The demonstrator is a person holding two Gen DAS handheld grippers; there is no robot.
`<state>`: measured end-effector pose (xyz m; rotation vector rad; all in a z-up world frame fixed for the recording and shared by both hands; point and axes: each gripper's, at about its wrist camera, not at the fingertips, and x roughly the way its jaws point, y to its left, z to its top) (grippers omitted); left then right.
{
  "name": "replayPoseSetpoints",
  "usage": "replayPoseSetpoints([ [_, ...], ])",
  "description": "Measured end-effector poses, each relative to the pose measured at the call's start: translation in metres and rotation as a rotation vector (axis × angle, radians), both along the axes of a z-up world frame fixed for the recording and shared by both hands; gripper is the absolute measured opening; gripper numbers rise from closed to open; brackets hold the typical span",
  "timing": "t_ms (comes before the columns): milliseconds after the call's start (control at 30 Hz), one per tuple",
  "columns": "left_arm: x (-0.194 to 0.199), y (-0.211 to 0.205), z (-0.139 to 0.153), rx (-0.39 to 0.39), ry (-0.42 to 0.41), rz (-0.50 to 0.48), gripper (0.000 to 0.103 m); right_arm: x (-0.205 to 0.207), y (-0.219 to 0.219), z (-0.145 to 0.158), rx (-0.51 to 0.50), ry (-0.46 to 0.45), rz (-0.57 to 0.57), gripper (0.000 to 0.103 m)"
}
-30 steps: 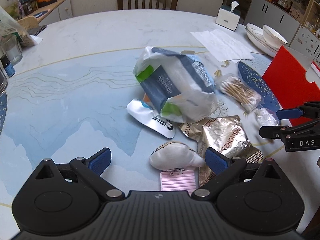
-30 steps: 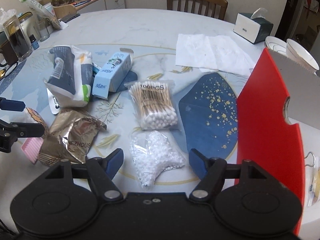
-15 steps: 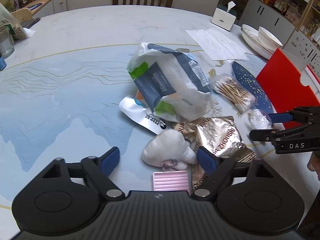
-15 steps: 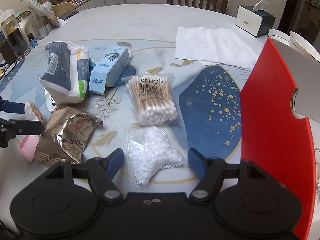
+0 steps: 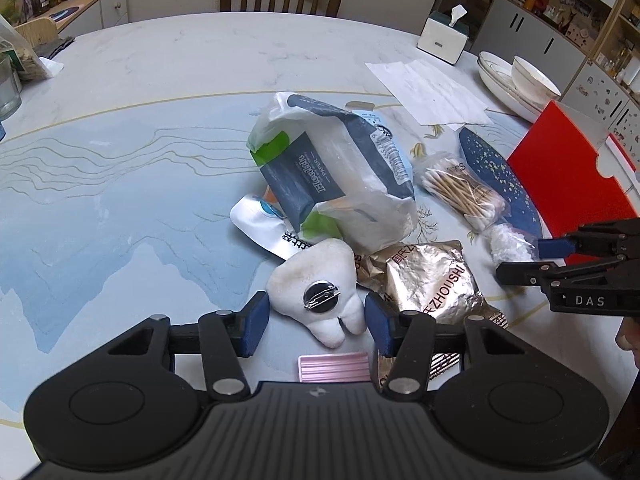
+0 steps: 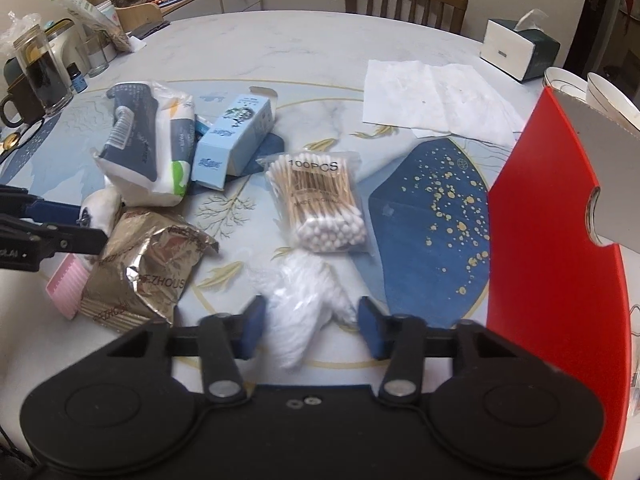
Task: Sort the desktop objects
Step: 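Grasp the white tooth plush with the left tool while the right tool grasps the cotton-ball bag, then carry the tooth plush and cotton-ball bag into the red box with both tools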
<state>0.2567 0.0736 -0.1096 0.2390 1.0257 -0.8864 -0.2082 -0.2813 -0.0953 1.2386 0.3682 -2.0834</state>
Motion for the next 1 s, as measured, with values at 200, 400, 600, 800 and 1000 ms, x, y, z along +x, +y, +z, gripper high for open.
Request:
replayPoseSetpoints([
  [200,-0.001,0.001,0.002,0.008,-0.02,0.013,0.051,0.004,0.001,0.001,0.004,0.001,-0.003,0.036],
  [400,0.002,0.0,0.002,0.007,-0.025,0.031,0.069,0.006,0.003,0.002,0.001,-0.001,-0.01,0.035],
  [600,0.008,-0.008,-0.003,0.026,-0.029,0.037,0.069,0.009,0.003,0.003,-0.002,-0.003,-0.011,0.035],
  [800,0.006,-0.009,-0.005,0.036,-0.039,0.036,0.06,0.013,0.005,0.009,-0.013,0.0,-0.016,0.035],
  [1000,0.005,-0.009,-0.003,0.044,-0.042,0.033,0.047,0.015,0.009,0.017,-0.021,0.003,-0.018,0.035],
])
